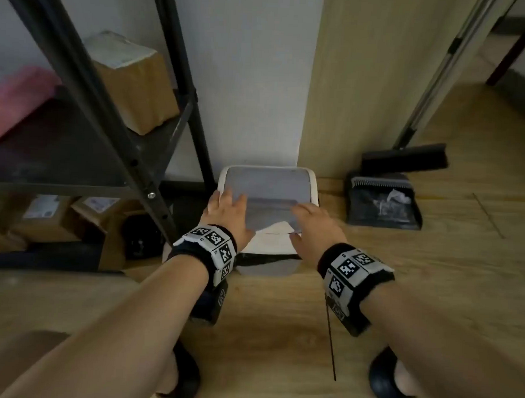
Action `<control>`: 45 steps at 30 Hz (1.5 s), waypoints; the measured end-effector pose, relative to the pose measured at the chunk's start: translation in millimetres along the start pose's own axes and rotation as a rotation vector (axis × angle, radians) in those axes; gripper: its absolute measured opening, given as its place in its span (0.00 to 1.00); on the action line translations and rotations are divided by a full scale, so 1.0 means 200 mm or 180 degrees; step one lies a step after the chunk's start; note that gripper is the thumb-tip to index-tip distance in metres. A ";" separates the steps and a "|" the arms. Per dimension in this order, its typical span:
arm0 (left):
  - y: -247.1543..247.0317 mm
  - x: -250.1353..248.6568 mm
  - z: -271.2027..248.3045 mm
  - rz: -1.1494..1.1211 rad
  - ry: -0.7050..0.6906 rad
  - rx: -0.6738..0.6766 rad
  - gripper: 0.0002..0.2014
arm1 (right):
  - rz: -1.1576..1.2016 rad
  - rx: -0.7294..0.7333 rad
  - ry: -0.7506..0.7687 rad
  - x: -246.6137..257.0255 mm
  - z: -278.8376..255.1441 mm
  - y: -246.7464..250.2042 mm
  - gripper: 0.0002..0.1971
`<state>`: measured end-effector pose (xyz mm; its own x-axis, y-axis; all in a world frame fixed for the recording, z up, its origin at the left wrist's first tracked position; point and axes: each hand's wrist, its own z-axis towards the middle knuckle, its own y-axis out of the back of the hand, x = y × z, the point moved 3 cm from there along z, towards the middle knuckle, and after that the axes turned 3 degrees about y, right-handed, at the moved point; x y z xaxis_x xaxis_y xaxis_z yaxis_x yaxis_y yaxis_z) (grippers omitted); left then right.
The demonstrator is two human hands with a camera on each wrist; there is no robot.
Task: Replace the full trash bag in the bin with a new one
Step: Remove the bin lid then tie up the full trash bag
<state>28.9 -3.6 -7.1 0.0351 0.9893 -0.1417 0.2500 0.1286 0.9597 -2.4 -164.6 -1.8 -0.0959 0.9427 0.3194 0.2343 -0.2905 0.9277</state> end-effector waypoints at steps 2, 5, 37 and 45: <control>-0.04 0.00 0.03 0.0051 0.0029 0.0031 0.41 | -0.0071 -0.0204 0.0217 0.01 0.04 -0.03 0.25; -0.10 0.01 0.07 0.0034 0.0101 0.0037 0.43 | -0.0190 -0.0304 0.0446 0.03 0.09 -0.10 0.21; -0.18 0.06 0.08 -0.0607 0.0348 -0.0072 0.46 | -0.0565 -0.0009 0.0040 0.02 0.20 -0.28 0.20; -0.18 0.06 0.08 -0.0656 0.0364 -0.0120 0.46 | -0.0425 -0.0006 0.0079 0.03 0.21 -0.27 0.19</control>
<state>34.9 2.5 -47.1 -0.1234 0.9429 -0.3093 0.2040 0.3291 0.9220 25.1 -137.2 -57.4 -0.1501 0.9687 0.1979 0.2161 -0.1631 0.9626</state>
